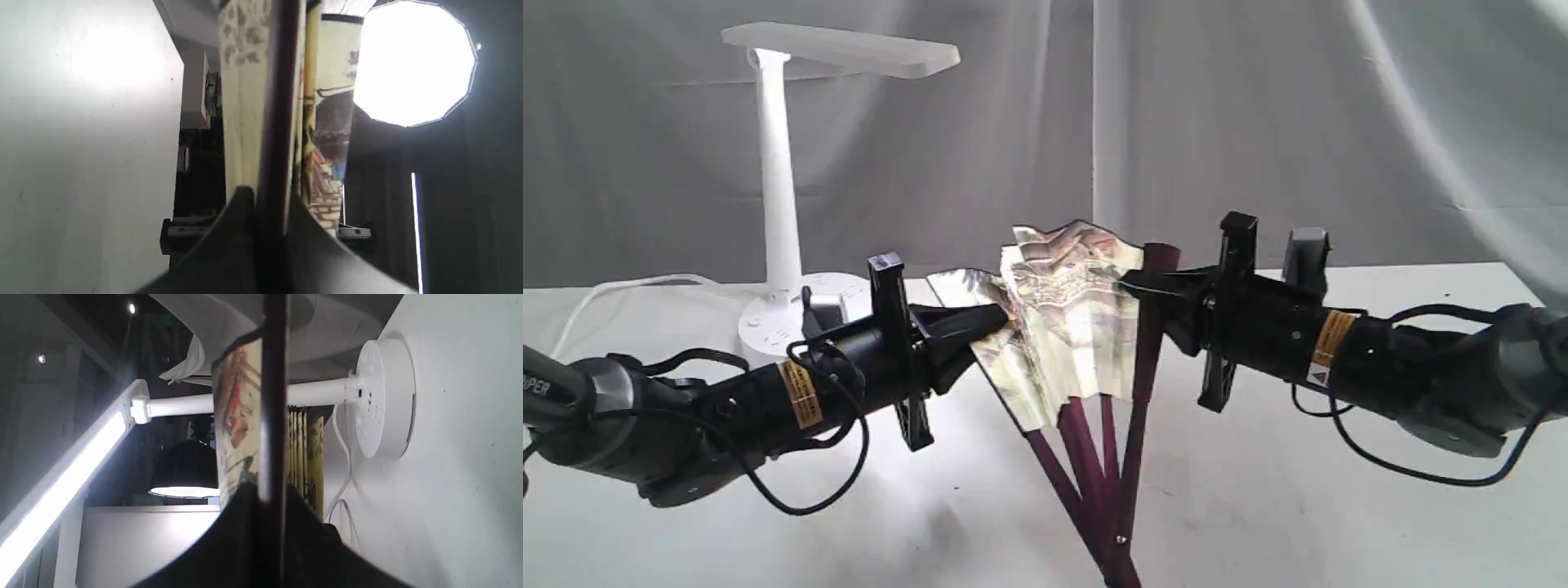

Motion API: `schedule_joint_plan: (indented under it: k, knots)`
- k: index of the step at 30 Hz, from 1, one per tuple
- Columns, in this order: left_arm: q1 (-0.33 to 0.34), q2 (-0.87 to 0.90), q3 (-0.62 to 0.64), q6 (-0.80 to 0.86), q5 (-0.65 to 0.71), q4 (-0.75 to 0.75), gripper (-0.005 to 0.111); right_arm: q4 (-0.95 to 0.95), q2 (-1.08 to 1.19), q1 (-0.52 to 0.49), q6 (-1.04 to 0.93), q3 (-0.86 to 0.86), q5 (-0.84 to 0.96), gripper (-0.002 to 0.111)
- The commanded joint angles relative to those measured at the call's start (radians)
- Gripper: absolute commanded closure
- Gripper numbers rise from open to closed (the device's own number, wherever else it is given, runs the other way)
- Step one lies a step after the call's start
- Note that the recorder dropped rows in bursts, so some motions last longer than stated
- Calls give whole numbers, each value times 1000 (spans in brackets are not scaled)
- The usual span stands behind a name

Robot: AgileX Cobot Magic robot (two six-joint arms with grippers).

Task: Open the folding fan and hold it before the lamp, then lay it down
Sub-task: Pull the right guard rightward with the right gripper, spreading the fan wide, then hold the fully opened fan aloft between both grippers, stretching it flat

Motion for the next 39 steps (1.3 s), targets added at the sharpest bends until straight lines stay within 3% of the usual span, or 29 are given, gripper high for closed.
schedule_joint_plan:
  k: [1, 19, 32, 39]
  knots:
    - [-3, -14, -1, -5, -12, -56, 107, 11, -8, -40, -5, 1, -14, 108]
    - [7, -14, -1, 27, -12, -138, 107, 74, 73, -173, -52, 57, -14, 108]
    - [162, -14, 89, 49, -12, -47, 107, 73, 73, -254, -52, 57, -14, 108]
    - [287, -16, 126, 72, -12, 58, 107, 58, 73, -295, -85, 57, -14, 108]
